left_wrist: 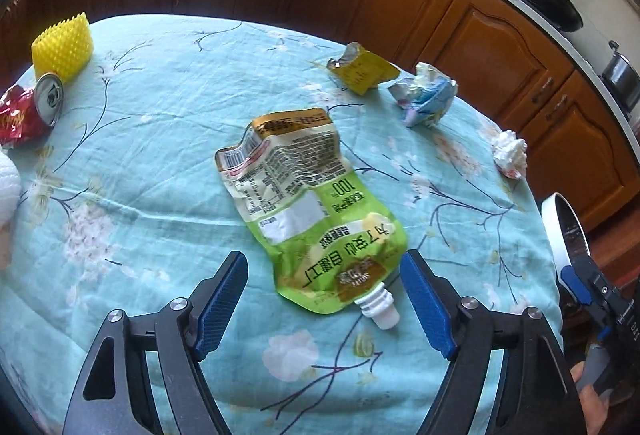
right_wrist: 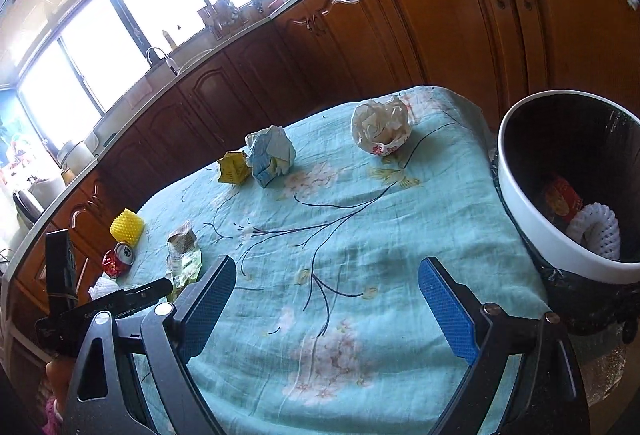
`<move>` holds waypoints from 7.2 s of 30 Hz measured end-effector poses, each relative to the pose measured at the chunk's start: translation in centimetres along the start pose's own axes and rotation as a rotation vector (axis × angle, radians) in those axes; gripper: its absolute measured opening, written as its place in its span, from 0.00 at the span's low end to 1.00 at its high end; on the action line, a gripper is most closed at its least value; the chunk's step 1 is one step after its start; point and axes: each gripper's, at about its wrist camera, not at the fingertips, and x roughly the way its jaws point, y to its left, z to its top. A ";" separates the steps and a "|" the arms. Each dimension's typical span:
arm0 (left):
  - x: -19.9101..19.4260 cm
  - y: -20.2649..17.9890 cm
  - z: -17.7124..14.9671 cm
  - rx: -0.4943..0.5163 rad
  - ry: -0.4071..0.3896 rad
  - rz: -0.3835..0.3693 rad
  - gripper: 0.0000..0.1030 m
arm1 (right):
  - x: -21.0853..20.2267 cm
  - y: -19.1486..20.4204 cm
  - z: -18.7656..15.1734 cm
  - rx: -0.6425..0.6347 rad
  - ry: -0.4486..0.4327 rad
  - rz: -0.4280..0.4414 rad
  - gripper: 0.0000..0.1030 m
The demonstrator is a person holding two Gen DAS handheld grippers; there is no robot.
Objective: Collect trash
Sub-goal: 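Move both open grippers back over the remaining trash on the table, then grasp the green-and-white spout pouch with the left gripper while the right grasps the crumpled white paper, then carry the spout pouch and crumpled paper in both grippers over the bin, then open both grippers to drop the pouch and paper into the bin, then move both open grippers toward the yellow snack bag and blue-and-white wrapper, then grasp the yellow snack bag with the left gripper while the right grasps the blue-and-white wrapper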
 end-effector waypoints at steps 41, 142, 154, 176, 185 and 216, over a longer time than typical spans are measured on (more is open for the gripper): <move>6.2 -6.5 1.6 0.213 0.006 -0.216 0.13 | 7.3 -3.2 7.3 0.032 0.020 -0.052 0.27; 13.7 -36.1 -0.7 0.681 0.145 -0.374 0.40 | -10.1 -18.8 4.8 0.208 -0.114 -0.255 0.52; 11.7 -33.1 -0.5 0.619 0.097 -0.382 0.49 | -10.4 -18.2 4.2 0.238 -0.135 -0.232 0.59; 5.9 -16.1 0.2 0.334 0.017 -0.267 0.65 | -6.5 -7.7 1.6 0.145 -0.140 -0.117 0.98; 3.2 -8.8 1.2 0.244 -0.035 -0.183 0.67 | -1.8 -3.1 1.6 0.074 -0.052 -0.042 0.99; 8.8 -2.0 11.6 0.217 -0.125 -0.052 0.68 | 13.1 4.3 8.1 0.018 0.073 0.074 0.80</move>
